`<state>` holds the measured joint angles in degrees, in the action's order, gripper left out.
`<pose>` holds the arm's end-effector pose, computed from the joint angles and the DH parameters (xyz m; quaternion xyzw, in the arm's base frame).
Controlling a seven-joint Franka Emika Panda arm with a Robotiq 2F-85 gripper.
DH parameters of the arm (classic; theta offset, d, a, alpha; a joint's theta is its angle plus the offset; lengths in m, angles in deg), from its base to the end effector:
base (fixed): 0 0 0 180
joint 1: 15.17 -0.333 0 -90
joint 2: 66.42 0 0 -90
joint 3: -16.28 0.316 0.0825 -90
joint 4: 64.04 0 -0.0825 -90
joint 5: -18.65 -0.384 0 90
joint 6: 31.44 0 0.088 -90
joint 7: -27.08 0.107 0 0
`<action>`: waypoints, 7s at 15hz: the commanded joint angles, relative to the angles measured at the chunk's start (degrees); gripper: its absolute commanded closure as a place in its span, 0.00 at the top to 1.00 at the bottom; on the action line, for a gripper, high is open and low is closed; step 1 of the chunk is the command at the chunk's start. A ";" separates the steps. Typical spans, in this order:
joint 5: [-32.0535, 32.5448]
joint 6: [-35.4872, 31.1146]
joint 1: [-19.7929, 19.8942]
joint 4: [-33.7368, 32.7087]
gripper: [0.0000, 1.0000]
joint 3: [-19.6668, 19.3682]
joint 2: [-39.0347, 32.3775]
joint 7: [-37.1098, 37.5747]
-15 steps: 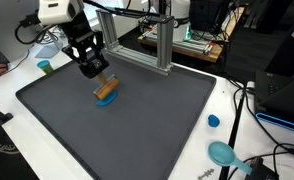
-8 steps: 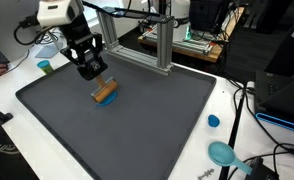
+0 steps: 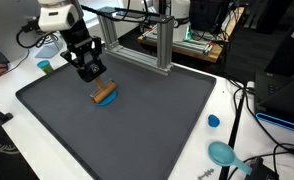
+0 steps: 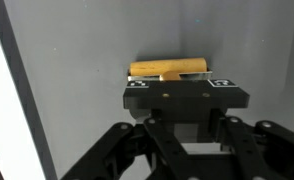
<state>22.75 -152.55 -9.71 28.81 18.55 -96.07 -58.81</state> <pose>0.6802 -0.0445 0.3212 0.7396 0.6727 -0.0229 0.0064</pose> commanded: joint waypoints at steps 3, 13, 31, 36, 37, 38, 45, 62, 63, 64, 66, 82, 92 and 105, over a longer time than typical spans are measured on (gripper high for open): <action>-5.29 -2.95 3.18 4.12 0.21 2.42 0.42 -4.49; -10.30 -5.71 5.04 6.84 0.46 1.70 3.41 -9.38; -19.25 -9.48 7.58 10.84 0.21 3.71 1.51 -18.66; -19.37 -9.16 7.15 11.35 0.21 3.32 1.22 -19.27; -18.92 -8.59 6.90 11.19 0.21 3.09 1.01 -18.69; -18.82 -8.54 6.80 11.16 0.21 3.04 0.92 -18.49; -19.68 -8.57 6.81 11.08 0.21 3.86 0.19 -19.67; -23.20 -7.58 4.12 12.13 0.21 6.88 9.56 -16.96; -22.47 -8.15 3.17 13.10 0.21 6.68 12.07 -15.44; -20.29 -7.75 1.75 13.66 0.21 5.70 14.22 -12.67; -15.11 -8.48 -1.45 14.77 0.21 3.39 19.18 -3.12; -0.59 -1.94 -3.00 22.72 0.46 -3.79 31.63 22.96; 4.33 8.80 -5.86 23.42 0.21 -1.01 39.87 41.44; 0.98 15.79 -7.04 22.02 0.21 -0.93 40.41 63.40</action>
<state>24.56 -139.67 -16.42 52.54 17.80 -55.47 -3.33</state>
